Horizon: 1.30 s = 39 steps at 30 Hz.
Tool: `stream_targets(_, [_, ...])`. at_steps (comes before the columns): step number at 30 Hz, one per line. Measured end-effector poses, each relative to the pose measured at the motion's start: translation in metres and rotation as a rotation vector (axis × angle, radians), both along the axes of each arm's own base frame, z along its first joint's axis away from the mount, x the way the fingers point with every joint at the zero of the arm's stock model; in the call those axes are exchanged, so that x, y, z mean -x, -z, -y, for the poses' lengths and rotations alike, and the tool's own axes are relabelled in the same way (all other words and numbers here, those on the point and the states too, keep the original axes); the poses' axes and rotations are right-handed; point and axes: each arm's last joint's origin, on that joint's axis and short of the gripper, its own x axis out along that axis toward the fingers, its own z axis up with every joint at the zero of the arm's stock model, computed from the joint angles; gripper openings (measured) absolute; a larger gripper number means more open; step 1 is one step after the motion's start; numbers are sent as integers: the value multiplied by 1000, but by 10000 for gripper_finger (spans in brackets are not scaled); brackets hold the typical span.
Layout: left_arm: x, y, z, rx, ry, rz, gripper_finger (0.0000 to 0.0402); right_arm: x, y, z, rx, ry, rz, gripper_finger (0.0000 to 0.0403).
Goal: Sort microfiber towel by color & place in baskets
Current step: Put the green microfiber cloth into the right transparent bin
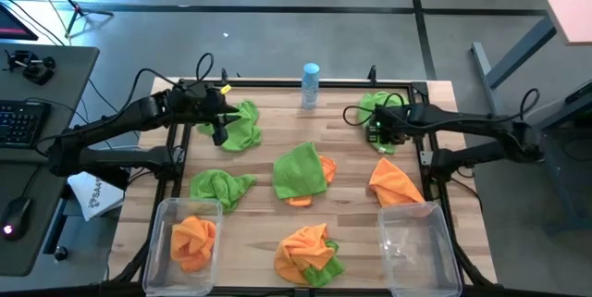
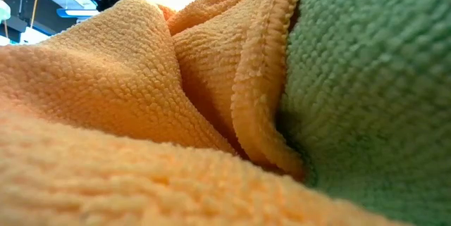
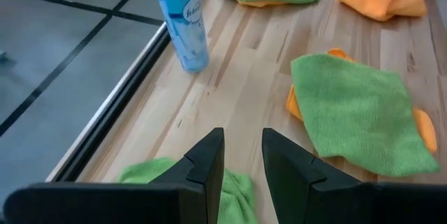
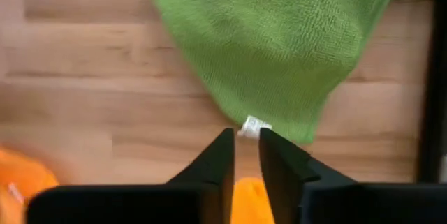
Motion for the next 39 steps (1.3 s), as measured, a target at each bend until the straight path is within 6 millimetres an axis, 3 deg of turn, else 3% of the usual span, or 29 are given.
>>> stream_targets(13, [0,0,0,2,-1,0,87,11,46,12,-34,61,71,199])
stream_targets(22, [-1,-2,-1,-17,4,24,87,-3,81,18,-144,63,-67,209])
stream_targets(27, [-2,-4,-1,-24,5,37,87,-14,89,24,-155,63,-122,208])
stream_targets(31, [-2,-4,-1,-24,5,37,87,-18,87,27,-109,42,-112,175])
stream_targets(37, [-2,-3,-1,-26,6,36,87,-22,84,29,-80,28,-81,37])
stream_targets(39, [-2,-4,-1,-27,6,36,87,-24,84,28,-77,12,-71,11])
